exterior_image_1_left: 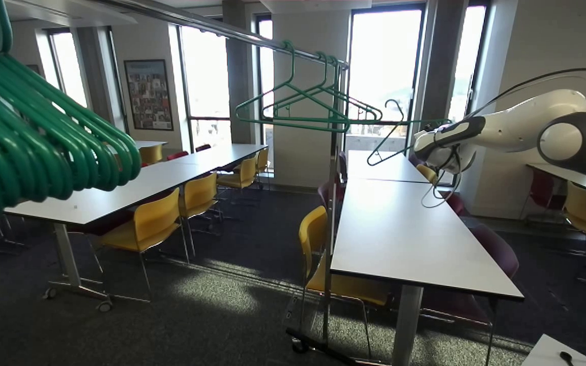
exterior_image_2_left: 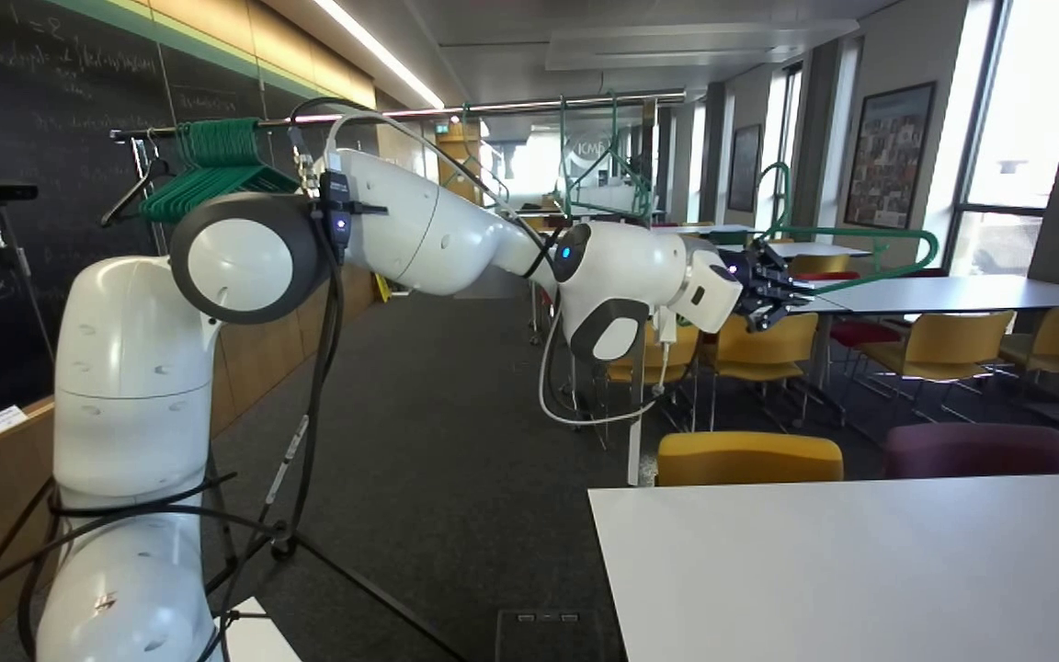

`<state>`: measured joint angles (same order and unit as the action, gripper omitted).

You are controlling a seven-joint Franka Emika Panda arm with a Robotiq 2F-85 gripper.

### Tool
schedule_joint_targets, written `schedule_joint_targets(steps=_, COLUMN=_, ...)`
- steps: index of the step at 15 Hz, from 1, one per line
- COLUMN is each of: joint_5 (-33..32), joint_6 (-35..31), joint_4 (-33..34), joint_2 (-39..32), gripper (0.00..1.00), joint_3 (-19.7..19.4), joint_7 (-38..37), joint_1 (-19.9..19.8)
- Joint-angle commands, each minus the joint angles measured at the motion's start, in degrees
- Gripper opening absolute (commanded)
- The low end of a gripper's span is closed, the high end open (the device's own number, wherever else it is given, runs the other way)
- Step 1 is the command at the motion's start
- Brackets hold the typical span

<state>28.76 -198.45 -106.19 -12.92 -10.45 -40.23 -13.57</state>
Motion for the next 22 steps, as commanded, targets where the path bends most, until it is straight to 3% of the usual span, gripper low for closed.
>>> schedule_joint_targets(steps=1, joint_5=0.15, joint_6=0.15, joint_4=4.78, joint_2=0.44, gripper=0.03, joint_3=0.6, joint_7=2.97, joint_1=0.89)
schedule_joint_targets(steps=12, joint_5=-0.27, joint_6=0.01, joint_4=22.6, joint_2=-1.96, gripper=0.03, joint_3=2.74, joint_7=11.53, joint_1=3.4)
schedule_joint_targets(steps=17, joint_5=-1.93, joint_6=0.0, joint_4=28.6, joint_2=-4.42, gripper=0.03, joint_3=-7.44, joint_7=14.95, joint_1=11.72)
schedule_joint_targets(steps=22, joint_5=-1.21, joint_6=0.0, joint_4=28.63, joint_2=-5.64, gripper=0.03, joint_3=-15.55, joint_7=20.42, joint_1=19.79)
